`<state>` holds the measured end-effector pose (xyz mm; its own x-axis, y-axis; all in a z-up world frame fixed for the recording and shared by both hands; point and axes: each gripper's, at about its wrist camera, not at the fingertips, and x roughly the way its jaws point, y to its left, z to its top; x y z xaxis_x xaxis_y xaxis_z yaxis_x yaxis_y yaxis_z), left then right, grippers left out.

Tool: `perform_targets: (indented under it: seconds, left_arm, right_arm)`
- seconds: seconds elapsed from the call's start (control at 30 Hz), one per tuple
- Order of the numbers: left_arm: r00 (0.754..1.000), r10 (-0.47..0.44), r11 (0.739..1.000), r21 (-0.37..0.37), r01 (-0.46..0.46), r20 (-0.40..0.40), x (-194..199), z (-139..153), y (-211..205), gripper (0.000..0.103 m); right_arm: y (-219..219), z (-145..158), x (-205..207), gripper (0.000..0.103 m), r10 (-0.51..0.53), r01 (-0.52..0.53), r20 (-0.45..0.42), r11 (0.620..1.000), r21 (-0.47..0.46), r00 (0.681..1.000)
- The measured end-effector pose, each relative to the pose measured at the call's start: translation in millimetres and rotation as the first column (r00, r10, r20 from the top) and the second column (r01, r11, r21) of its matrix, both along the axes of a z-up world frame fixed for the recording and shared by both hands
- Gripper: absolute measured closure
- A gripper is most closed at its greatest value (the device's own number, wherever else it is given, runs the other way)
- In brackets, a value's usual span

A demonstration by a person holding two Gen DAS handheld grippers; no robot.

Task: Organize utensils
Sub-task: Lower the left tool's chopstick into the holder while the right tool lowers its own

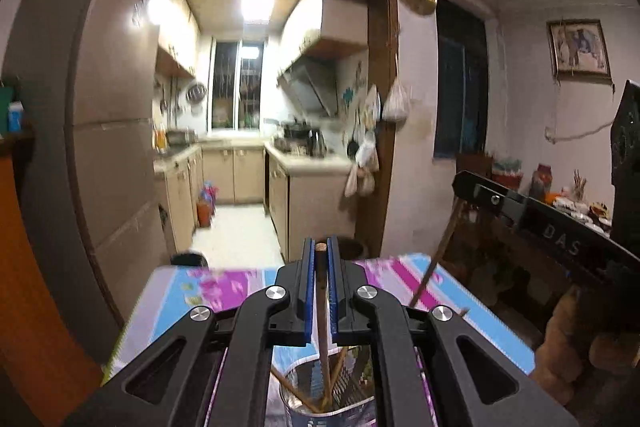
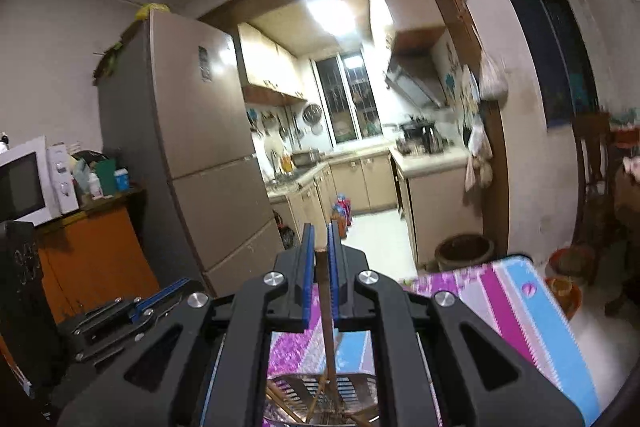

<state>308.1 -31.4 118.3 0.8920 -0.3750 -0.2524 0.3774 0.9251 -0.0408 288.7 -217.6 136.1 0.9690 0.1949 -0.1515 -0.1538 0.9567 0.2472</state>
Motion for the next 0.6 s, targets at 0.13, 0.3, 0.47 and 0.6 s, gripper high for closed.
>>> perform_targets:
  seconds: [0.13, 0.3, 0.47, 0.6]
  left_arm:
    - [0.999, -0.001, 1.000, 0.021, 0.002, -0.046, 8, -29, -2, 0.096]
    - [0.997, 0.040, 0.999, 0.035, -0.037, -0.064, 15, -57, 1, 0.095]
    - [0.996, 0.079, 0.997, 0.012, -0.078, -0.031, 3, -48, 16, 0.095]
    - [0.990, 0.118, 0.993, -0.017, -0.117, 0.082, -38, -21, 39, 0.095]
  right_arm:
    - [-1, -30, 11, 0.098, 0.007, -0.006, -0.074, 1.000, 0.019, 0.997]
    - [7, -54, 17, 0.097, -0.001, 0.000, -0.155, 1.000, -0.005, 0.988]
    - [-3, -44, -2, 0.096, -0.021, 0.019, -0.137, 1.000, -0.018, 0.990]
    - [-30, -22, -38, 0.093, -0.058, 0.056, -0.065, 0.998, -0.028, 0.996]
